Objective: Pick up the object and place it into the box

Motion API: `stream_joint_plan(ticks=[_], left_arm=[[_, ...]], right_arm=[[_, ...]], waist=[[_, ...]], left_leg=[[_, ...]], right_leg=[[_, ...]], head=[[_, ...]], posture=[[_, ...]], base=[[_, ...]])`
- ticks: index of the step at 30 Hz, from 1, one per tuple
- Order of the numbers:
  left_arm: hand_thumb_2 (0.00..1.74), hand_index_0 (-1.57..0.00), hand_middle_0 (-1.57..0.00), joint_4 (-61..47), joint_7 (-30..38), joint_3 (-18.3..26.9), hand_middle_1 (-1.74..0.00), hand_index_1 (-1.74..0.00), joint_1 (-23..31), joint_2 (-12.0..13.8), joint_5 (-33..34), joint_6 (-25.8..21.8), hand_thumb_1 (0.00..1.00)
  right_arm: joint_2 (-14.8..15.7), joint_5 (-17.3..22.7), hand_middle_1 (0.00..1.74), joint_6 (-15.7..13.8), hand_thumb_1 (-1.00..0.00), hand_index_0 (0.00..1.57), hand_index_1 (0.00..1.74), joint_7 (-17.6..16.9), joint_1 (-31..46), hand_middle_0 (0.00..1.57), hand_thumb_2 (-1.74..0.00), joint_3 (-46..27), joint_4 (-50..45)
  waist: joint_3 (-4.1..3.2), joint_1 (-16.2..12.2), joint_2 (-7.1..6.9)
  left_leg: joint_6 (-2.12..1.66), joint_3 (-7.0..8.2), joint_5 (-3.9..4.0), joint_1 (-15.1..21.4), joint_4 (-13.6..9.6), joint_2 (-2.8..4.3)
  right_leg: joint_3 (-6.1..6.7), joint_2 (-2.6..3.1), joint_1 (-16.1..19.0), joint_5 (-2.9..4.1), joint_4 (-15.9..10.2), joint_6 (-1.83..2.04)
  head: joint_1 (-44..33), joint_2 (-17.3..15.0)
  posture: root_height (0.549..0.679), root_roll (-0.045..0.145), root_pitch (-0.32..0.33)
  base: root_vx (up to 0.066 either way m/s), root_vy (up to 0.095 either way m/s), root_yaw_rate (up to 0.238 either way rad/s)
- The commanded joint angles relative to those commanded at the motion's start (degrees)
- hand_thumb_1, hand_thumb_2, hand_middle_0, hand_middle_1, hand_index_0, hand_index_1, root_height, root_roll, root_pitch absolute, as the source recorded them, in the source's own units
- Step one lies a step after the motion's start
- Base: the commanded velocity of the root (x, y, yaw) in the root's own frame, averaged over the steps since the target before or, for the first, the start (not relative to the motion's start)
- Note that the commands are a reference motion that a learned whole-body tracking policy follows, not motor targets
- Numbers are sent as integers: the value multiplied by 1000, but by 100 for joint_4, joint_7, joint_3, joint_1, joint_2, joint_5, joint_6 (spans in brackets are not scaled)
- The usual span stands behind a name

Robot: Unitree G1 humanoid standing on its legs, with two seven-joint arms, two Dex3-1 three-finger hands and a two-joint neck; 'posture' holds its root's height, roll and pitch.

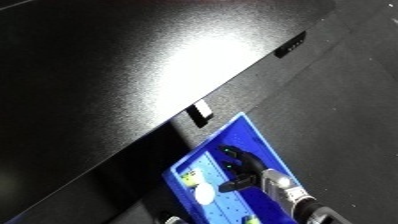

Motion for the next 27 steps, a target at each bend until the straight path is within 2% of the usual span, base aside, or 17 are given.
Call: stream_joint_plan(ticks=[7,13,16,21,27], left_arm=[[0,0,0,-55,67,50,0,0,-75,73,148,66,0],[0,0,0,-139,111,64,0,0,-143,144,265,131,0],[0,0,0,-181,123,55,0,0,-190,184,314,164,0],[0,0,0,-251,110,48,0,0,-257,253,333,212,0],[0,0,0,-382,7,-9,0,0,-329,273,379,243,0]], right_arm=[[127,-185,0,219,0,0,0,-92,-119,0,0,195,-182],[191,-346,0,341,0,0,0,-204,-240,0,0,338,-274],[228,-379,0,440,0,0,0,-142,-285,0,0,417,-280],[265,-320,0,551,0,0,0,-99,-332,0,0,492,-286],[341,-303,0,502,0,0,0,-268,-327,0,0,531,-304]], waist=[[35,110,-91],[44,209,-132],[56,261,-145],[79,327,-160],[145,406,-165]], left_leg=[[20,-65,42,-109,121,34],[33,-101,114,-166,155,54],[31,-124,150,-187,168,54],[13,-159,222,-242,167,44],[-28,-202,333,-275,81,30]], right_leg=[[-122,-109,-21,6,76,34],[-228,-194,-37,21,127,68],[-281,-236,-47,34,158,89],[-350,-298,-90,57,201,127],[-409,-360,-120,72,230,168]], head=[[-1082,355],[-1949,530],[-2390,699],[-3030,741],[-3646,773]], posture=[[618,60,8],[617,54,5],[616,51,2],[615,49,1],[616,47,1]], base=[[-13,-57,48],[-9,-48,87],[3,-41,120],[0,-20,106],[-2,-21,138]])
